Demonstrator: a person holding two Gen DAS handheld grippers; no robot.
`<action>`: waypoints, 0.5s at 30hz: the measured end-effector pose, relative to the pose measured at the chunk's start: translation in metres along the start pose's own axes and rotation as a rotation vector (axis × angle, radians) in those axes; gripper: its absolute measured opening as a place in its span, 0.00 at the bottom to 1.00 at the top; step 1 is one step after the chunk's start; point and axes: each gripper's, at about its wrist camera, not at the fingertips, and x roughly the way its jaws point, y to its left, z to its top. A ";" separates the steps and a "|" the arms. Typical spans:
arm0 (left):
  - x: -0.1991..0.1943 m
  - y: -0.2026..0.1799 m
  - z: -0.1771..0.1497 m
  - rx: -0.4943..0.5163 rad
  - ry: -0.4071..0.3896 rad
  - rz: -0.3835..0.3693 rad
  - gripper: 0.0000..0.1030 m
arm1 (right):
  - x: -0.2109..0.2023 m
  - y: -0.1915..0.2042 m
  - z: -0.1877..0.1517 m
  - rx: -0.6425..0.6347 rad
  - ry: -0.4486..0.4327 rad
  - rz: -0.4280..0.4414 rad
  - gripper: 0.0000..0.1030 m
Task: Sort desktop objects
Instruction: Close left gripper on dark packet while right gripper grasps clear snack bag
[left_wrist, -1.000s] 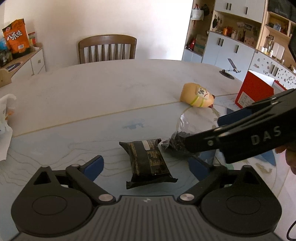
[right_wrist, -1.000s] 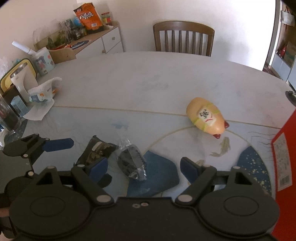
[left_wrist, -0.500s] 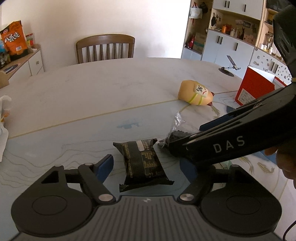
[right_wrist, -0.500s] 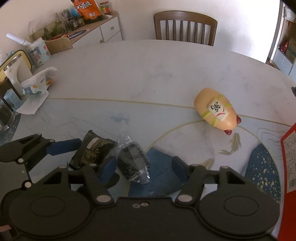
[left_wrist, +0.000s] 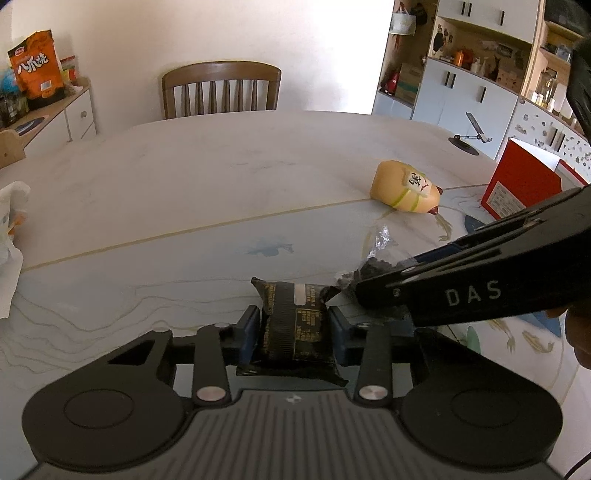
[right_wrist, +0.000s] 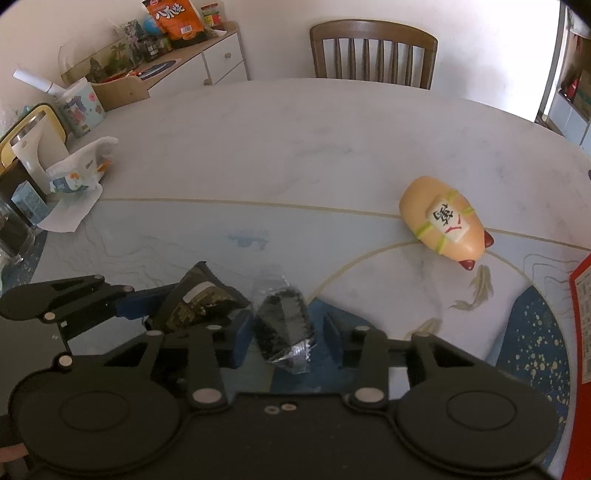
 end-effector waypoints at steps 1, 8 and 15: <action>0.000 0.000 0.000 -0.002 0.001 0.000 0.36 | -0.001 -0.001 0.000 0.004 0.000 0.001 0.33; -0.003 0.004 0.001 -0.027 0.010 -0.016 0.33 | -0.003 -0.005 -0.003 0.030 0.000 -0.011 0.26; -0.012 0.002 0.003 -0.040 0.002 -0.025 0.33 | -0.013 -0.007 -0.006 0.039 -0.012 -0.020 0.23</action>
